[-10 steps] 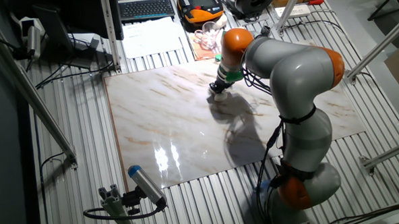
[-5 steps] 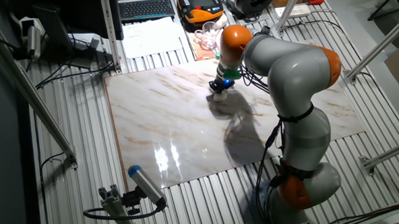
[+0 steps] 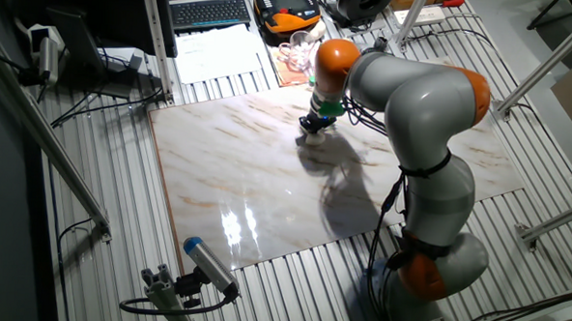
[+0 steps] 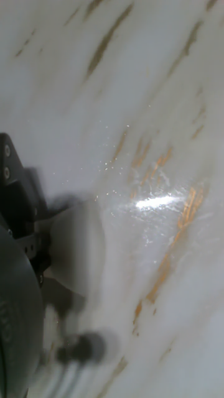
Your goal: Clean the tabletop with a sponge
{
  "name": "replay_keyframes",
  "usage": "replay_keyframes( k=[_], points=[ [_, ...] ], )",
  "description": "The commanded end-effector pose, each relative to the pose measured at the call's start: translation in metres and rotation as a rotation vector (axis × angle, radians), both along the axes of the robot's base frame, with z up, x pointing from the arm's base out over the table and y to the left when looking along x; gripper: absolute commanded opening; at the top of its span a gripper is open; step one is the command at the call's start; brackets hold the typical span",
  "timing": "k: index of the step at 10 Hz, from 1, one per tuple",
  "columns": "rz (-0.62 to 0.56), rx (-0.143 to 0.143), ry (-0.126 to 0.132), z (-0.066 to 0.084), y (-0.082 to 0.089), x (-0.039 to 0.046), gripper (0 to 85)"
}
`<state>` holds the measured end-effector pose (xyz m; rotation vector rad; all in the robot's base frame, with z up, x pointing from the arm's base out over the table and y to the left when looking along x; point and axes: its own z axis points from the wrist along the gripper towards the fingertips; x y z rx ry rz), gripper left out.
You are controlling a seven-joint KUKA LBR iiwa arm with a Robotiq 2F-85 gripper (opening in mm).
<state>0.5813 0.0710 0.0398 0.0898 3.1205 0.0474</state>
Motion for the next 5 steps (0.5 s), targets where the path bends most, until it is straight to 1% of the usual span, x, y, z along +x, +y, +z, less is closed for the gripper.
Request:
replay_keyframes(
  k=[1, 2, 4, 5],
  points=[
    [0.060, -0.005, -0.005, 0.000, 0.000, 0.0000, 0.0],
    [0.068, -0.003, -0.005, 0.000, 0.000, 0.0000, 0.0],
    [0.116, -0.031, -0.016, 0.007, 0.008, -0.0015, 0.0],
    [0.156, -0.032, -0.016, 0.010, 0.012, -0.0021, 0.0]
  ],
)
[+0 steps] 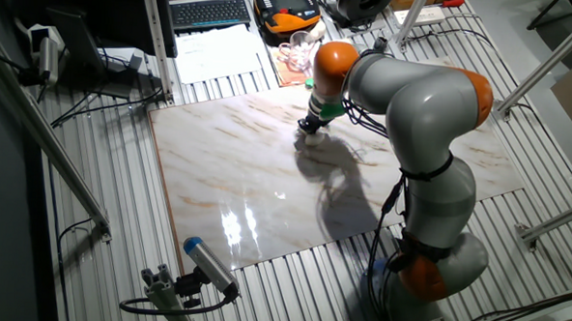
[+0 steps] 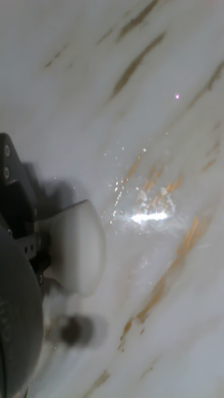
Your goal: Clean the tabletop with a sponge
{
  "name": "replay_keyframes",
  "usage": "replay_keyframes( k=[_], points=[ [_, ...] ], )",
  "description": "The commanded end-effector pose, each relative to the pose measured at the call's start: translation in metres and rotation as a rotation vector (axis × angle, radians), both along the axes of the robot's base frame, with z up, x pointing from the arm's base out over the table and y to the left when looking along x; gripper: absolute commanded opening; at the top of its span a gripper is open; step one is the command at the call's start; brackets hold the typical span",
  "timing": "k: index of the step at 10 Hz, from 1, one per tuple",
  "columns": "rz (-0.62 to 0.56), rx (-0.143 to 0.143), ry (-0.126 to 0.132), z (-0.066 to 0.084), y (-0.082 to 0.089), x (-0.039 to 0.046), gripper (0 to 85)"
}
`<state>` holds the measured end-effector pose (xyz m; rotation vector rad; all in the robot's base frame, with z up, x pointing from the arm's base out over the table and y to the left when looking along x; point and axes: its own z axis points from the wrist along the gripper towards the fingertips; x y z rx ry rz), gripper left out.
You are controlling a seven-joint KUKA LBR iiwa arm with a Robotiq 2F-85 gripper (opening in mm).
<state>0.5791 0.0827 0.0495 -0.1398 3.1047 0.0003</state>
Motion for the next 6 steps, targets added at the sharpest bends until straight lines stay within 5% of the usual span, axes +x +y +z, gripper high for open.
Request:
replay_keyframes(
  k=[1, 6],
  points=[
    [0.035, -0.005, 0.000, 0.0007, 0.0021, -0.0011, 0.0],
    [0.060, -0.042, -0.003, -0.0030, -0.0017, -0.0019, 0.0]
  ],
)
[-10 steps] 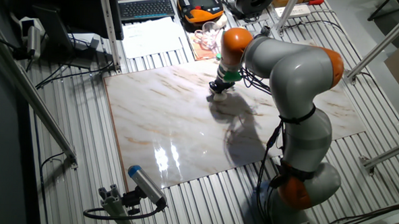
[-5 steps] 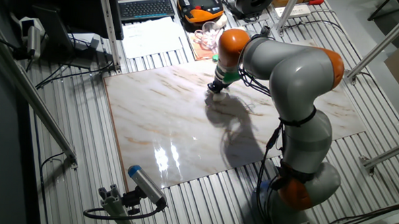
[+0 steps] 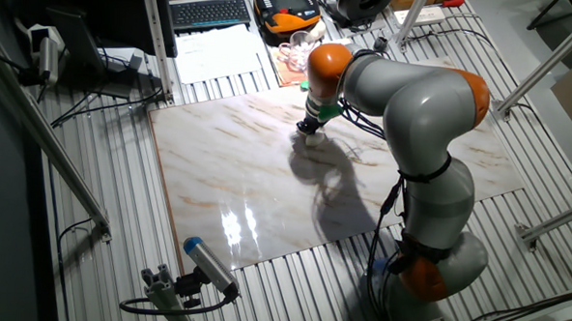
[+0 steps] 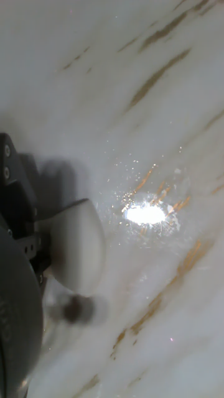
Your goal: Clean the tabletop with a sponge
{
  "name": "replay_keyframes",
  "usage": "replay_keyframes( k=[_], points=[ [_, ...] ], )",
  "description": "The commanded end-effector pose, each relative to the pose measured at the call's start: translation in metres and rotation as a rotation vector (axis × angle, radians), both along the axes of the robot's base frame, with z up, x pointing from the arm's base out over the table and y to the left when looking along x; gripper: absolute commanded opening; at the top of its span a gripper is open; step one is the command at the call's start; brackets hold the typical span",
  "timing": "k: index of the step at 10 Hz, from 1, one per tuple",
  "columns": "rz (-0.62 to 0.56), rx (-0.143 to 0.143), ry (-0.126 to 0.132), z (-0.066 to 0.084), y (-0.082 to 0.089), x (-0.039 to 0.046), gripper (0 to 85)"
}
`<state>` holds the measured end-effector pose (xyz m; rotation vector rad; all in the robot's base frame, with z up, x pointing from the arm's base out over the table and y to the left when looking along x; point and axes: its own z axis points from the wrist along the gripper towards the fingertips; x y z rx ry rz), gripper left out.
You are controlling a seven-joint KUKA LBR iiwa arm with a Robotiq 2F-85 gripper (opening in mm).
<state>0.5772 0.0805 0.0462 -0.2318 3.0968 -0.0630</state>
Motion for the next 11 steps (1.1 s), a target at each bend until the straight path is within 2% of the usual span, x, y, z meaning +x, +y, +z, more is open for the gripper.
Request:
replay_keyframes(
  k=[1, 7, 11],
  points=[
    [-0.001, 0.000, -0.003, -0.002, -0.002, -0.0001, 0.0],
    [0.003, 0.031, -0.008, -0.016, -0.022, -0.0023, 0.0],
    [0.000, 0.029, -0.010, -0.014, -0.028, -0.0001, 0.0]
  ],
)
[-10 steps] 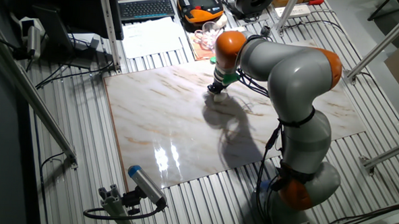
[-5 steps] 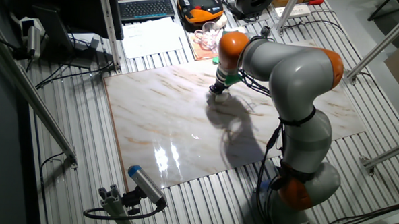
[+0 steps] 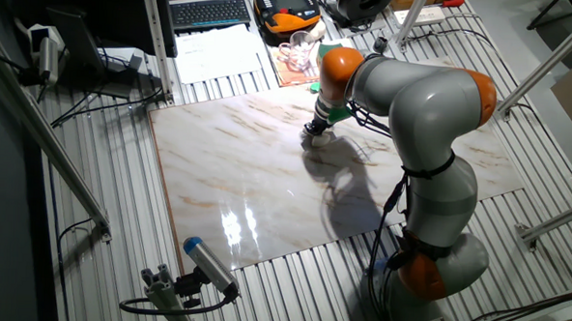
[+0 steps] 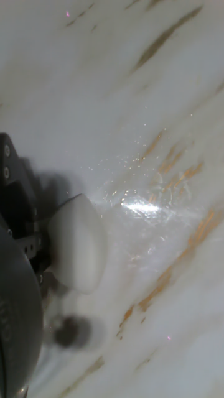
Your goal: Clean the tabletop with a sponge
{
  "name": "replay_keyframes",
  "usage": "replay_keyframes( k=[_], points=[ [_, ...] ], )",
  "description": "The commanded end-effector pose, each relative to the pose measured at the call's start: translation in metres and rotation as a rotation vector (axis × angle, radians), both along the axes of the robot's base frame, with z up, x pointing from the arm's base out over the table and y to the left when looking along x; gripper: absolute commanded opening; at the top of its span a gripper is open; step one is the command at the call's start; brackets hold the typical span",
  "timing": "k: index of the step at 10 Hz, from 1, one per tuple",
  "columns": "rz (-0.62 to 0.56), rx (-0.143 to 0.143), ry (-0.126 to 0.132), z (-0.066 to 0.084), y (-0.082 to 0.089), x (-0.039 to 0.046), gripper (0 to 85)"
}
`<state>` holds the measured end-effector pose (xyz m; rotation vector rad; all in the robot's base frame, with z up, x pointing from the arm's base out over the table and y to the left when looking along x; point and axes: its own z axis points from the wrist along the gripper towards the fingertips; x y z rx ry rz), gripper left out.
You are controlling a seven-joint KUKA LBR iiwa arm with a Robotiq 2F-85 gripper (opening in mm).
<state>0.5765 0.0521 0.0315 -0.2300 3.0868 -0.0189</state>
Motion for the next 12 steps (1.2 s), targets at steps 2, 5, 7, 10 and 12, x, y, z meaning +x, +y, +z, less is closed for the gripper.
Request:
replay_keyframes(
  k=[2, 5, 7, 10, 12],
  points=[
    [0.003, 0.000, -0.001, 0.001, -0.005, 0.0034, 0.0],
    [0.009, 0.000, 0.002, 0.001, -0.020, 0.0056, 0.0],
    [0.008, 0.005, -0.001, -0.001, -0.026, 0.0046, 0.0],
    [-0.009, -0.003, -0.009, 0.000, -0.028, 0.0028, 0.0],
    [-0.046, -0.001, -0.027, -0.002, -0.033, 0.0002, 0.0]
  ],
)
